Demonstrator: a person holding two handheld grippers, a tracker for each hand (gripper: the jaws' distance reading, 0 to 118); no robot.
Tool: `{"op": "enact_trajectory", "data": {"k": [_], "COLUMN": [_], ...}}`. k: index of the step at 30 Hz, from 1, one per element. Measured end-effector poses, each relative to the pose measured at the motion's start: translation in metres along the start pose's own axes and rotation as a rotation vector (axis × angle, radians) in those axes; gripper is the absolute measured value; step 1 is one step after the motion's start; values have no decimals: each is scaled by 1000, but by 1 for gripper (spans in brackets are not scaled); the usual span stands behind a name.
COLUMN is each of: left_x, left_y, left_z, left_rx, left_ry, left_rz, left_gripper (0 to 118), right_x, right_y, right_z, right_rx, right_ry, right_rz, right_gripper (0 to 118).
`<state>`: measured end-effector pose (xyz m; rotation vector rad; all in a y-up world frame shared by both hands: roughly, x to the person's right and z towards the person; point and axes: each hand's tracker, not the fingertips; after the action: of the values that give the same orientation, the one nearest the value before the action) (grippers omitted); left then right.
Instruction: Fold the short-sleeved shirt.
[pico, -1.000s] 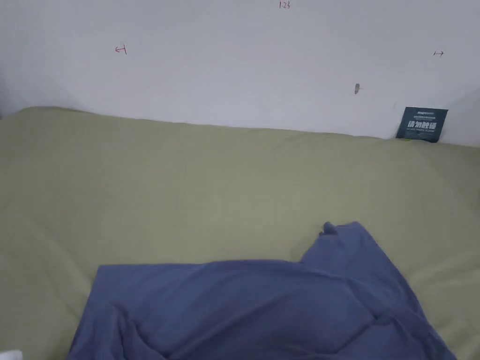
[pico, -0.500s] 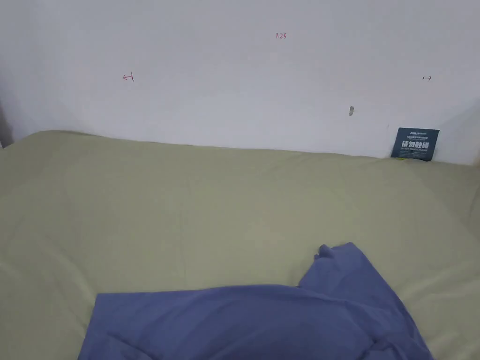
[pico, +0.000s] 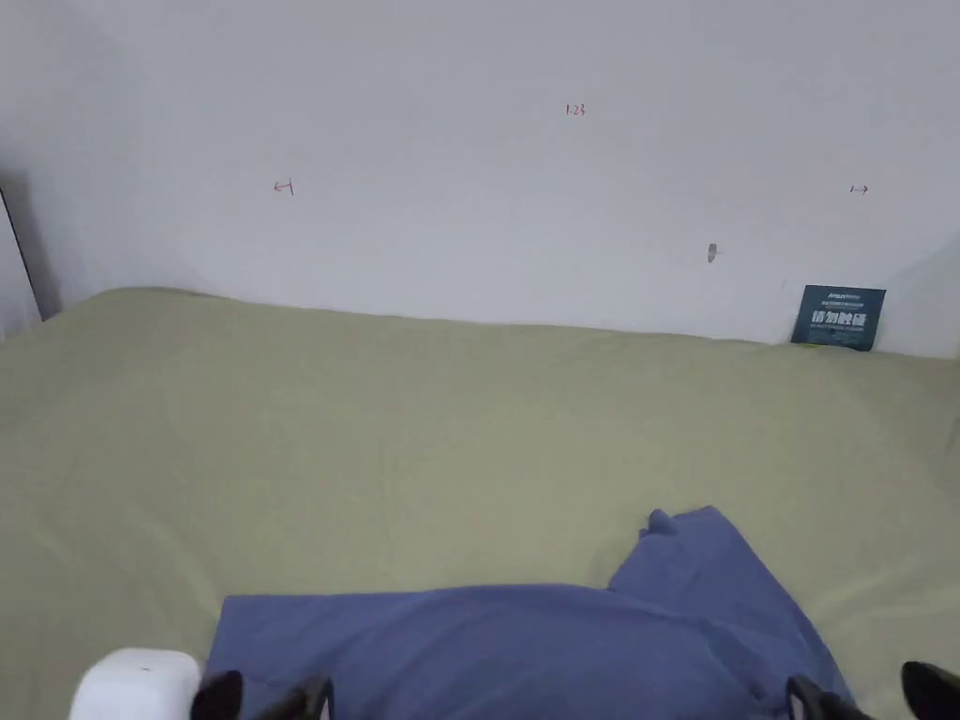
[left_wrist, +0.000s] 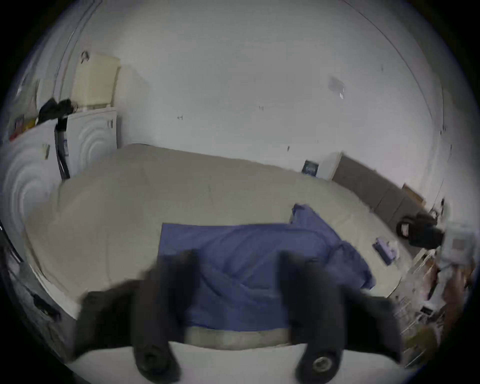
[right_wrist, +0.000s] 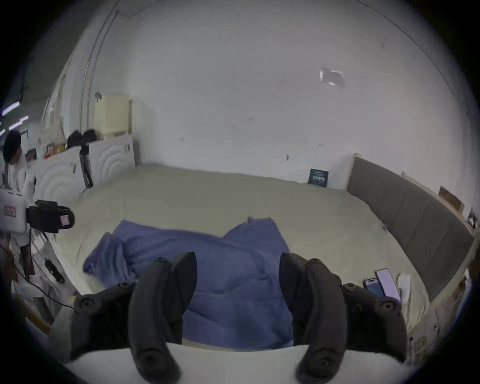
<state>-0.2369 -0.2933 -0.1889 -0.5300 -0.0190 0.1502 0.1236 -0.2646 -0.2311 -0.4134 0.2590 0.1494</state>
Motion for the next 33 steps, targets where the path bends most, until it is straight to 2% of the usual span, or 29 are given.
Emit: {"op": "enact_trajectory", "data": {"k": [1, 3, 4, 7, 11, 15, 16, 17, 19, 23, 25, 27, 28, 29, 30, 31, 32, 33], "left_x": [6, 21, 23, 27, 2, -52, -64, -79, -102, -128, -130, -126, -121, -115, -113, -111, -107, -105], "left_y": [-9, -23, -27, -33, -1, 54, 64, 73, 82, 63, 47, 37, 41, 42, 47, 51, 54, 52], "left_z": [-6, -15, -18, -33, -69, -138, -156, -178, -219, -290, -308, -318, -311, -303, -299, -297, -294, -284], "left_rx": [-21, -51, -74, -105, -125, -146, -164, -172, -239, -478, -555, -589, -533, -541, -545, -539, -529, -514], "left_ry": [10, 34, -7, -28, 40, 85, 101, 103, 145, 216, 200, 198, 215, 213, 204, 191, 161, 170], "left_rz": [-25, -40, -23, -2, -11, 56, 62, 71, 119, 83, 53, 22, -1, 20, 16, -6, -25, -18], "left_gripper": [0, 0, 0, 0, 0, 0, 10, 26, 76, 78, 77, 77, 70, 51, 14, 0, 0, 0], "right_x": [-9, -23, -27, -30, -18, 9, 16, 25, 42, 92, 120, 144, 155, 165, 172, 179, 185, 191], "right_y": [-5, -20, -24, -32, -25, -7, -3, 0, 4, 19, 31, 41, 45, 49, 51, 54, 55, 54], "right_z": [-5, -17, -18, -34, -57, -86, -93, -102, -121, -173, -202, -234, -249, -265, -281, -300, -319, -338], "right_rx": [-31, -61, -55, -117, -115, -101, -98, -98, -106, -175, -197, -294, -327, -368, -414, -481, -556, -620], "right_ry": [6, 13, 0, 85, 85, 65, 57, 58, 54, 42, 28, 22, 34, 55, 95, 123, 184, 180], "right_rz": [17, 22, 19, -42, -43, -59, -64, -72, -86, -113, -117, -109, -101, -95, -95, -111, -125, -139], "right_gripper": [42, 19, 3, 3, 3, 3, 3, 3, 3, 3, 3, 3, 3, 4, 13, 18, 25, 33]}}
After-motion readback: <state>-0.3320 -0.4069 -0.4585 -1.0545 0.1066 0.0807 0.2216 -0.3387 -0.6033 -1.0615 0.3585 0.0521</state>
